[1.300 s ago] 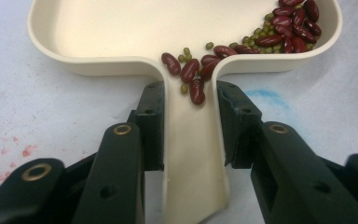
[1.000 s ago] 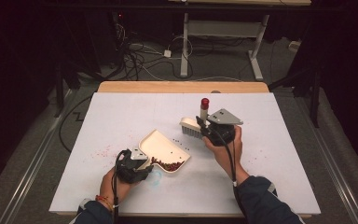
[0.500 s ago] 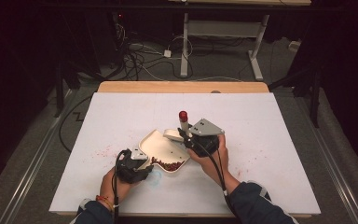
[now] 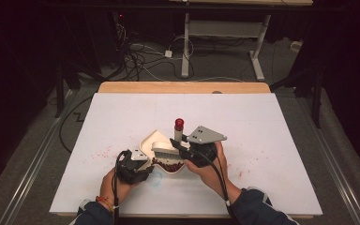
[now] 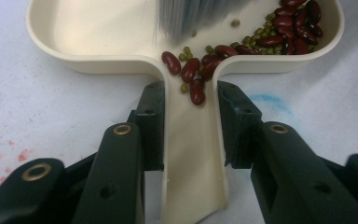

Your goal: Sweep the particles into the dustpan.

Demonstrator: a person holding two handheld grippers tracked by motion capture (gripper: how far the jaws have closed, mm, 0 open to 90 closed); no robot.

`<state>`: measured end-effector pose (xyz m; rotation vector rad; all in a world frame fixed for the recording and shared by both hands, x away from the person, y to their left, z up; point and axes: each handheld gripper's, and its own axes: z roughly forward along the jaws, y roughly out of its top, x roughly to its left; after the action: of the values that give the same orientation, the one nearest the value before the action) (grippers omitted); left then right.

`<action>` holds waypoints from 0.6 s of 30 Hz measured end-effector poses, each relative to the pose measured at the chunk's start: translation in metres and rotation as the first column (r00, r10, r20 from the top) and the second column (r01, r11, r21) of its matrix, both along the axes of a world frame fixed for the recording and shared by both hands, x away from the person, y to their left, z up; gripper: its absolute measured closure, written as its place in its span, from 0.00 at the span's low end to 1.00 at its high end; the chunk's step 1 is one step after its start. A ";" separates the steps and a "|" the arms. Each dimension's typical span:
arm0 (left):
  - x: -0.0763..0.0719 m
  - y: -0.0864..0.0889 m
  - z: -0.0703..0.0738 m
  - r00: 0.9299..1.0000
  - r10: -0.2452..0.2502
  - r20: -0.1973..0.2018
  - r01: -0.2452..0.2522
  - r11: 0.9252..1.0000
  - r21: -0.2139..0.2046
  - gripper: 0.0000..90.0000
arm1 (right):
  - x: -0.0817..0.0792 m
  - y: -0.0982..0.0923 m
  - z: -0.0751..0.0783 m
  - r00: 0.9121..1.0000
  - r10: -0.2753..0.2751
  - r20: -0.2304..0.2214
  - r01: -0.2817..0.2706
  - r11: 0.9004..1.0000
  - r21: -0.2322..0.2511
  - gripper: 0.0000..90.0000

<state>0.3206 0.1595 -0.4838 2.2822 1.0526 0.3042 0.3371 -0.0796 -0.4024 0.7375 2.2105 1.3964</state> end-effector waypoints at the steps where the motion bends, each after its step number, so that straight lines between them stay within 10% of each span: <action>1: 0.000 0.001 0.000 1.000 -0.001 0.000 0.001 1.000 0.001 0.71 | -0.001 -0.001 0.002 1.000 0.013 -0.002 -0.013 1.000 0.017 0.78; 18: -0.014 0.009 0.004 1.000 -0.026 -0.016 0.026 1.000 0.018 0.71 | 0.015 -0.056 0.025 0.988 -0.127 0.082 0.126 0.992 0.016 0.78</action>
<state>0.3067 0.1685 -0.4800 2.3156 1.0309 0.2870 0.3524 -0.1356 -0.3773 0.7946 2.0566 1.3527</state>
